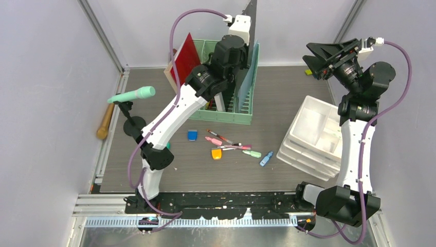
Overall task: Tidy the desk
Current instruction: Place the folder in the storage box.
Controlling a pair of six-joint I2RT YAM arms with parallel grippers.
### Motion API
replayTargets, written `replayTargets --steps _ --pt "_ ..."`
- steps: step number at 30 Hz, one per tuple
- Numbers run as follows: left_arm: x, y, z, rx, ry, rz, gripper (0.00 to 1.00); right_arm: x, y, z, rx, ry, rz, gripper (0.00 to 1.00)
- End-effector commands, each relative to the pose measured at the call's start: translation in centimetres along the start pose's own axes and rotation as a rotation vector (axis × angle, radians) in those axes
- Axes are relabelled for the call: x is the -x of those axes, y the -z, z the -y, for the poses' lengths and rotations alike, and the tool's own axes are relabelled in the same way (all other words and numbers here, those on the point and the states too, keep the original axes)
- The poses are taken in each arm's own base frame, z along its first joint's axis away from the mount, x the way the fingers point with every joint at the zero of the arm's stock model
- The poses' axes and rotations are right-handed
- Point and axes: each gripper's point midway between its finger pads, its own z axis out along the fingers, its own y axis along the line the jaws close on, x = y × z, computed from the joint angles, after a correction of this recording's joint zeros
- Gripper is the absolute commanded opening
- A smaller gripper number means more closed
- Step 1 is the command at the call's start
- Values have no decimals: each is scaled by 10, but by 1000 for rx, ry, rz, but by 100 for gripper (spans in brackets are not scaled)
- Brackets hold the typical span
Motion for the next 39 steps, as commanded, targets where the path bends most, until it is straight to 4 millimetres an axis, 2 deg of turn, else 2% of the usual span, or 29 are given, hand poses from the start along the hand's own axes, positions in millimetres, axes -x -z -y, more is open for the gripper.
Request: replayTargets --steps 1,6,19,25,30,39 --pt "35 -3 -11 70 145 120 0 -1 6 -21 54 57 15 72" --pt "21 -23 -7 86 186 120 0 0 7 -20 53 57 20 72" --pt "-4 -69 12 65 119 185 0 4 4 -9 36 41 29 72" --pt "-20 -82 14 72 55 199 0 4 4 -4 31 34 31 72" --pt "-38 -90 13 88 28 170 1 4 3 -8 44 23 21 72" --pt "-58 -94 6 132 -2 131 12 5 3 -7 51 11 23 72"
